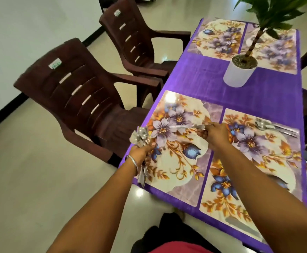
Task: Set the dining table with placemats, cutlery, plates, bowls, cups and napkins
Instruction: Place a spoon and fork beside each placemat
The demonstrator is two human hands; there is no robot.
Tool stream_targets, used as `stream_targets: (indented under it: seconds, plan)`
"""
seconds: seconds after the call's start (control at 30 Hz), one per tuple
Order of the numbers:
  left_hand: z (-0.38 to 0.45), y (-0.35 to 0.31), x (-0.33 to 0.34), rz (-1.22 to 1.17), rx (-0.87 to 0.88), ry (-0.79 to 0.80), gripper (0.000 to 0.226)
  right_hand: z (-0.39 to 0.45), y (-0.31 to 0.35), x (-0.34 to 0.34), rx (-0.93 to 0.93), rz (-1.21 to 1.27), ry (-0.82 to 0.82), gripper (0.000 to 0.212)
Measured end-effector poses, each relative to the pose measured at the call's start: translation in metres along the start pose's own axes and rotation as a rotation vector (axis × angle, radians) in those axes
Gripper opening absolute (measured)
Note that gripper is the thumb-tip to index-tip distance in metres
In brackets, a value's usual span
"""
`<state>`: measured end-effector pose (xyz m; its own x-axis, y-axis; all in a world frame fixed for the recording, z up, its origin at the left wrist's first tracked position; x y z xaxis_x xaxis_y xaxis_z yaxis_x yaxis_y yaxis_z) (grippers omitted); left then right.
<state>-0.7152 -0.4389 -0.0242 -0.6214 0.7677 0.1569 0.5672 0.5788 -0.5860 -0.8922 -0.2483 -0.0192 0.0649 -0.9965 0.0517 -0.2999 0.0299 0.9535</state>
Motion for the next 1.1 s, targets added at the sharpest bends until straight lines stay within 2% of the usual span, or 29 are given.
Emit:
stream_targets:
  seconds: [0.07,0.13,0.17,0.23,0.4,0.5,0.63,0.77,0.87,0.97,1.1]
  plan:
    - [0.011,-0.008,0.002,-0.05,-0.016,-0.047,0.043,0.014,-0.009,0.0,0.062,0.056,-0.082,0.017]
    - [0.023,-0.015,0.003,-0.087,-0.047,-0.108,0.025,0.024,-0.011,0.002,0.086,0.091,-0.124,0.024]
    - [0.031,-0.02,0.003,-0.076,-0.063,-0.139,0.023,0.028,-0.011,0.004,0.091,0.101,-0.148,0.024]
    - [0.045,-0.03,0.006,-0.042,-0.055,-0.167,0.029,0.039,-0.011,0.006,0.098,0.106,-0.179,0.02]
    - [0.068,-0.04,0.02,-0.003,-0.068,-0.133,0.031,0.041,-0.019,-0.007,0.067,-0.102,-0.144,0.012]
    - [0.074,-0.042,0.026,0.065,-0.081,-0.122,0.033,0.022,-0.024,-0.012,0.091,-0.079,-0.122,0.016]
    - [0.078,-0.043,0.018,0.152,-0.124,-0.056,0.022,-0.011,-0.037,-0.006,0.154,-0.073,-0.044,0.019]
    - [0.067,-0.04,-0.003,0.349,-0.211,0.036,0.018,-0.059,-0.046,0.0,0.188,-0.055,-0.051,0.011]
    - [0.058,-0.034,-0.025,0.515,-0.198,0.101,0.017,-0.097,-0.054,0.007,0.184,-0.072,-0.086,0.009]
    - [0.056,-0.026,-0.046,0.708,-0.137,0.047,0.01,-0.129,-0.066,0.014,0.191,-0.159,-0.106,0.015]
    - [0.052,-0.013,-0.061,0.809,-0.148,0.12,0.019,-0.164,-0.084,0.017,0.135,-0.364,-0.218,0.009]
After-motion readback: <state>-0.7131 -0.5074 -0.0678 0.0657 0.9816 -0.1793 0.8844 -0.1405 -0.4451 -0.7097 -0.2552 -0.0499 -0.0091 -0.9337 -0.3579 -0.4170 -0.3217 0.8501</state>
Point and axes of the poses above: each hand's wrist, its own z-axis towards the middle knuckle, its own x-axis out of the palm, y = z × x, the point moved 2 cm from there along z, towards the middle knuckle, and after that the axes turned 14 degrees about -x, right-handed, at the moved point
